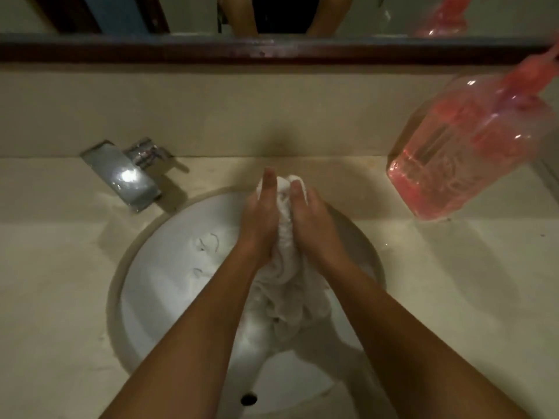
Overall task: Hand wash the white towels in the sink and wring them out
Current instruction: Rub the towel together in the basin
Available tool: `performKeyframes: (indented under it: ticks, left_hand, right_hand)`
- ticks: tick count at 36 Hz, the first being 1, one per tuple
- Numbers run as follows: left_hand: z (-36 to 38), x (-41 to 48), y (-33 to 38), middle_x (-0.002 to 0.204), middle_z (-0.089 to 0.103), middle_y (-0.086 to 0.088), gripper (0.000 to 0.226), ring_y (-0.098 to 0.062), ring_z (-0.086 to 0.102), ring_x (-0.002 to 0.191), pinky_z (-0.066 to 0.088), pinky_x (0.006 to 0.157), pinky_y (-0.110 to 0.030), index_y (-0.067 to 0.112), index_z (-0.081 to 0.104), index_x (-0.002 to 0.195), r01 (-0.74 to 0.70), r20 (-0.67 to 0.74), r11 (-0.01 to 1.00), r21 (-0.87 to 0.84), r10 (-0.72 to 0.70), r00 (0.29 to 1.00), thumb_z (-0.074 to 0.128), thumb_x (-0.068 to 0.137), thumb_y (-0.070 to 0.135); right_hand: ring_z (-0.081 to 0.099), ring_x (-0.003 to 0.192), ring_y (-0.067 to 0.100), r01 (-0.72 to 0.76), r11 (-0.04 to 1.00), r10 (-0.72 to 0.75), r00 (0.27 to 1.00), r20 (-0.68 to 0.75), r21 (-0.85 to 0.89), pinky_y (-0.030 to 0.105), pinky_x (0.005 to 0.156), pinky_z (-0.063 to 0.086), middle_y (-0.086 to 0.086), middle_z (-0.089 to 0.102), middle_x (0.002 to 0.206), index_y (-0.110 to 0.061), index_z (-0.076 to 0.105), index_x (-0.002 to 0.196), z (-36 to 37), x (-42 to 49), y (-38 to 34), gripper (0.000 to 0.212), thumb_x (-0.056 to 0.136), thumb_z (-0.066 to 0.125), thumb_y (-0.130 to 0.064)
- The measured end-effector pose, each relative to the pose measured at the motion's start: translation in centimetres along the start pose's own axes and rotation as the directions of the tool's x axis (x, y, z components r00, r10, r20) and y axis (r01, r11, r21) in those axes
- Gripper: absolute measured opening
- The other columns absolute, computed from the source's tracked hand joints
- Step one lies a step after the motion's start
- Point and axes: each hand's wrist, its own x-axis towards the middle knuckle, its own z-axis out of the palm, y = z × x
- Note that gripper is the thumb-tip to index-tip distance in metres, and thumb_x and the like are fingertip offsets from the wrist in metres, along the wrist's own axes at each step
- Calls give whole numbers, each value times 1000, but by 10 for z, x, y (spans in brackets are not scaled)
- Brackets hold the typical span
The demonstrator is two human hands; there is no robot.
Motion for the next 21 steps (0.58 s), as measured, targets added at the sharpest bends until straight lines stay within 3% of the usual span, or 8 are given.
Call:
performKeyframes:
  ticks: [2,4,7,9,13,16,19,21]
  left_hand:
    - [-9,4,-20,84,79,12,46,2,74,83,57,77,-18,25,75,96,-75,-43,996,37,77,996,45,105,58]
    - [-18,9,-33,84,76,11,41,3,72,80,55,73,-15,25,73,95,-140,-51,988,63,143,988,47,106,55]
    - [-31,16,-44,85,72,5,54,3,68,74,52,68,-15,14,70,97,-249,-89,963,105,259,962,48,95,62]
    - [-36,21,-50,92,75,0,64,-3,72,83,56,72,-19,9,72,103,-272,-101,957,99,282,954,47,92,66]
    - [-36,28,-66,110,78,-7,78,-18,75,104,63,91,-33,8,73,121,-269,-36,958,101,274,961,41,96,74]
    - [-34,26,-74,114,77,-3,82,-14,73,108,60,92,-26,13,72,126,-297,-38,946,127,304,952,33,95,78]
    - [-32,26,-73,112,77,-2,83,-12,72,107,58,97,-33,14,73,121,-354,-9,918,177,361,932,31,93,79]
    - [-33,26,-72,111,77,-2,84,-14,72,106,58,97,-37,16,74,120,-388,14,892,231,396,918,27,97,82]
  right_hand:
    - [61,130,20,11,999,-7,997,76,-49,37,111,46,3,65,142,-22,59,144,10,2,20,51,111,39,-55]
    - [69,112,16,8,999,-5,997,76,-33,35,97,52,2,73,121,-18,67,126,13,8,33,41,113,42,-47]
    - [75,98,14,-50,987,48,999,19,151,34,84,60,1,78,105,-16,72,112,13,16,40,36,114,46,-41]
    - [77,94,10,-38,963,37,999,10,266,28,80,62,-1,80,103,-17,74,112,19,13,40,36,114,47,-39]
    - [76,93,12,25,974,-13,998,-55,224,41,89,63,-3,79,100,-22,73,106,42,10,49,34,113,47,-44]
    - [71,99,5,104,987,-96,993,-69,124,35,93,58,-7,75,108,-23,71,117,48,15,48,37,114,41,-44]
    - [65,105,4,153,987,-150,986,-71,40,28,93,52,-7,69,119,-23,65,129,48,14,44,40,115,35,-46]
    - [63,112,12,168,986,-167,983,-79,1,34,100,50,-5,66,124,-26,61,131,49,12,45,39,115,32,-48]
